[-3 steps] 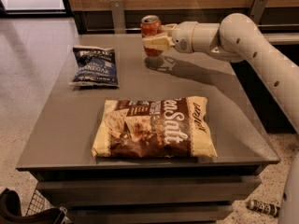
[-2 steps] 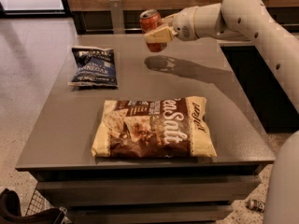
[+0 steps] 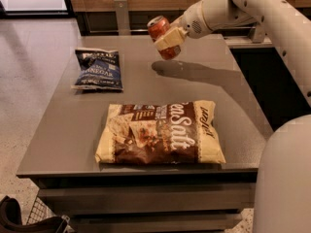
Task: Knock coke can over
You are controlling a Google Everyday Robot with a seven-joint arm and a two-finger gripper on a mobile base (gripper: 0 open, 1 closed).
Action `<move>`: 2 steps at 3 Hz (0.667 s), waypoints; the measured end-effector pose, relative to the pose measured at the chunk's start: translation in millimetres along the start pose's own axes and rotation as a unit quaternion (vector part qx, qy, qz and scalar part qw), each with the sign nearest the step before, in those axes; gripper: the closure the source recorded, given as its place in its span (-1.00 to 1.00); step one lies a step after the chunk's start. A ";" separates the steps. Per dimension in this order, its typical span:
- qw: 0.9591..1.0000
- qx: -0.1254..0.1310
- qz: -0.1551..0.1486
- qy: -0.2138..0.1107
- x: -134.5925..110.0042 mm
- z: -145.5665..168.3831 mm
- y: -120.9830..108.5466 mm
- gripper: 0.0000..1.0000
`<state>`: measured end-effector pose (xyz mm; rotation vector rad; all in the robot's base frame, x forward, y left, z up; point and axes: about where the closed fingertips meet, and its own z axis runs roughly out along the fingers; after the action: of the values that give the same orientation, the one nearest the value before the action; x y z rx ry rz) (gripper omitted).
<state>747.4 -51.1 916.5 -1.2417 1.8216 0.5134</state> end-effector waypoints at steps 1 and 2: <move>0.999 -0.007 -0.001 0.035 6.0 -2.6 5.0 1.00; 0.989 0.008 -0.028 0.143 28.7 9.4 15.5 1.00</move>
Offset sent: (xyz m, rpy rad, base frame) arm -0.0239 -0.0107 -0.0420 -0.4662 0.0835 -0.0466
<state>733.1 -53.5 885.7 -1.4099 2.0157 0.2995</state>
